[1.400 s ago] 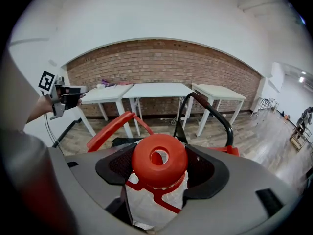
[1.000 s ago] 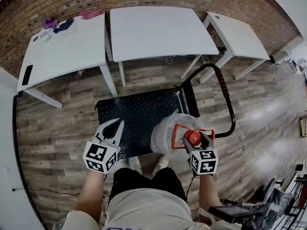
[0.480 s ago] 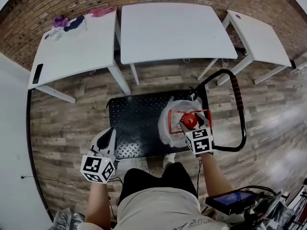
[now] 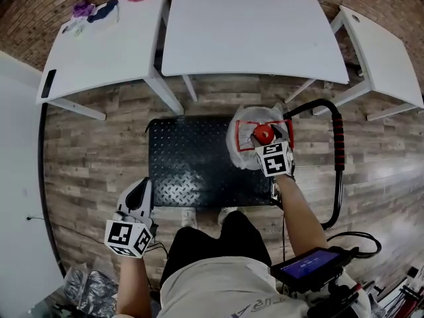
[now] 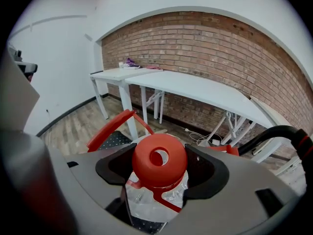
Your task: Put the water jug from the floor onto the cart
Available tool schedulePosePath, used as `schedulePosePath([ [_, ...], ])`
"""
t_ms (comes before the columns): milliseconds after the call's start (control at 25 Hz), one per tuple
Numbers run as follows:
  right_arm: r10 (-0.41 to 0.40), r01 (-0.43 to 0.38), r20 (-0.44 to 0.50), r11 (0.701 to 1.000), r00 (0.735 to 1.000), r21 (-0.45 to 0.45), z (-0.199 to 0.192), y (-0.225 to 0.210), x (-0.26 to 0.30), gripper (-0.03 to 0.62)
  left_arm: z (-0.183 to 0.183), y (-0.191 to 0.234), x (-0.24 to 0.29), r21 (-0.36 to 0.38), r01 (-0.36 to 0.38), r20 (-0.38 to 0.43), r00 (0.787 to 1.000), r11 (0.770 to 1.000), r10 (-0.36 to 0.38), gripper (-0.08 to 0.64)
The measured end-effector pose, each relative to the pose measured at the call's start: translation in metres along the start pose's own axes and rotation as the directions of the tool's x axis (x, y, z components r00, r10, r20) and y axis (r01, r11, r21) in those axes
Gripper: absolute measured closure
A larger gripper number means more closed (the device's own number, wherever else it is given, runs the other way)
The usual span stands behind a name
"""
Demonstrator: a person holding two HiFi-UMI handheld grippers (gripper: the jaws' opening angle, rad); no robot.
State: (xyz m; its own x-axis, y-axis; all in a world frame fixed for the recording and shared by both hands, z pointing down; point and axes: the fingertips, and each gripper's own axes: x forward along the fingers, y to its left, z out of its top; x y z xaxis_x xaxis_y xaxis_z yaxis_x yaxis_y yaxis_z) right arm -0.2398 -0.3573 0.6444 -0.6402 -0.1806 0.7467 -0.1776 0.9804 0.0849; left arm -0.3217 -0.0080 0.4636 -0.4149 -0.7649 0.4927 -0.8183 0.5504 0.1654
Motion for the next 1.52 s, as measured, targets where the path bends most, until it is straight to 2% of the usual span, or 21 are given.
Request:
schedulePosePath([
  [160, -0.016, 0.017, -0.006, 1.000, 1.000, 0.003, 0.003, -0.031, 0.032, 0.279, -0.008, 0.002, 0.003, -0.009, -0.036, -0.016, 0.999, 0.999, 0.036, 0.560],
  [320, -0.024, 0.026, -0.021, 0.998, 0.999, 0.058, 0.000, -0.053, 0.055, 0.279, -0.013, 0.007, 0.003, -0.003, -0.070, -0.035, 0.997, 0.998, 0.070, 0.560],
  [760, -0.014, 0.016, -0.028, 0.995, 1.000, 0.096, -0.013, -0.064, 0.085, 0.279, -0.023, 0.007, 0.008, 0.009, -0.082, -0.078, 0.993, 0.997, 0.083, 0.560],
  [1320, -0.012, 0.013, -0.016, 0.996, 1.000, 0.090, -0.009, -0.072, 0.075, 0.278, -0.032, -0.003, 0.011, 0.000, -0.039, -0.093, 0.995, 0.999, 0.039, 0.560],
  [1520, -0.052, 0.040, 0.112, 0.994, 0.992, 0.101, 0.020, -0.067, 0.022, 0.278, -0.028, -0.002, 0.010, -0.002, 0.001, -0.071, 0.997, 1.000, -0.001, 0.560],
])
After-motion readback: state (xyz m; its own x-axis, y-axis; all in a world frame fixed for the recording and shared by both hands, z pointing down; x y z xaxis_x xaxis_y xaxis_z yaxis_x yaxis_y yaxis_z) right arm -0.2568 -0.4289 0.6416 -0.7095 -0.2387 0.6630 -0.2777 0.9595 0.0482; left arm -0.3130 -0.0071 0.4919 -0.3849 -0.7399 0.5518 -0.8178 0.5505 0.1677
